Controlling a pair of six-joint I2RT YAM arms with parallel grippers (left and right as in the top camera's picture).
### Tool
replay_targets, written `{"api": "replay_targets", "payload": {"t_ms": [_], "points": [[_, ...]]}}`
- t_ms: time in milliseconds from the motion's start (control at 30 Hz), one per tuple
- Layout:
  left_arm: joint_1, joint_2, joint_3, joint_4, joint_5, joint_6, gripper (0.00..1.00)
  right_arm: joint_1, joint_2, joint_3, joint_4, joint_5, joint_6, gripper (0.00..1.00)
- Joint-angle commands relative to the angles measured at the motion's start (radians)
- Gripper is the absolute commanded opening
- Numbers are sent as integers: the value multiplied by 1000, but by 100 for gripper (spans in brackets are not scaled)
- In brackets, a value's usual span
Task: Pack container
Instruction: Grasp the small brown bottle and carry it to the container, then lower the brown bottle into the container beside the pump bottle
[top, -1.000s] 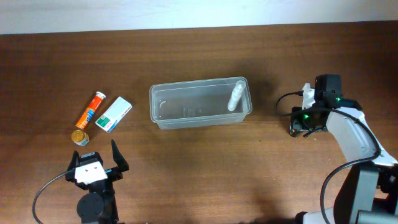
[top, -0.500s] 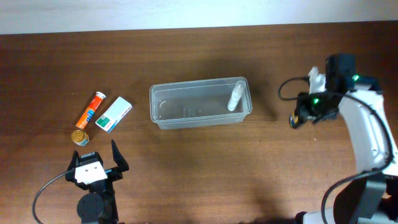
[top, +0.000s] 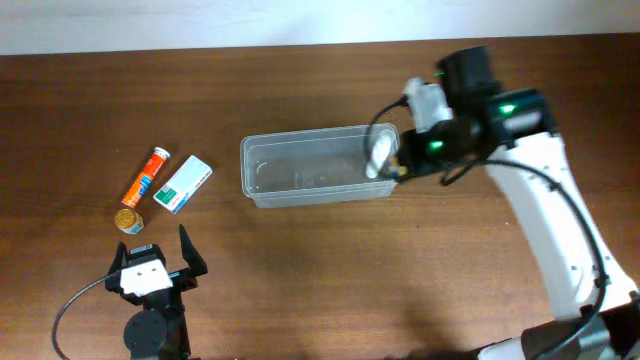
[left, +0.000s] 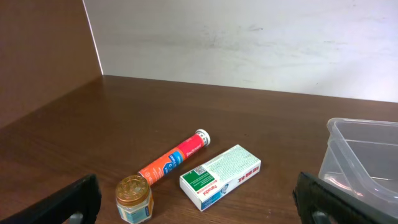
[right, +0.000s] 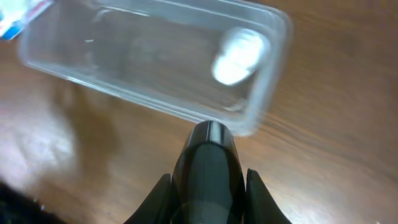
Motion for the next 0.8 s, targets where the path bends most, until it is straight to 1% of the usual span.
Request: {"api": "replay_targets", "payload": {"t_ms": [0, 100, 233, 433, 467, 767], "points": [[-4, -5, -8, 3, -6, 16, 99, 79, -6, 19, 42, 89, 52, 18], [-4, -5, -8, 3, -6, 16, 99, 124, 20, 19, 80, 136, 71, 19], [-4, -5, -8, 3, -6, 16, 99, 150, 85, 19, 131, 143, 71, 19], [-4, -5, -8, 3, -6, 16, 99, 151, 222, 19, 190, 143, 74, 19], [-4, -5, -8, 3, -6, 16, 99, 150, 273, 19, 218, 163, 74, 19], [-4, -5, -8, 3, -6, 16, 100, 150, 360, 19, 248, 282, 89, 19]]}}
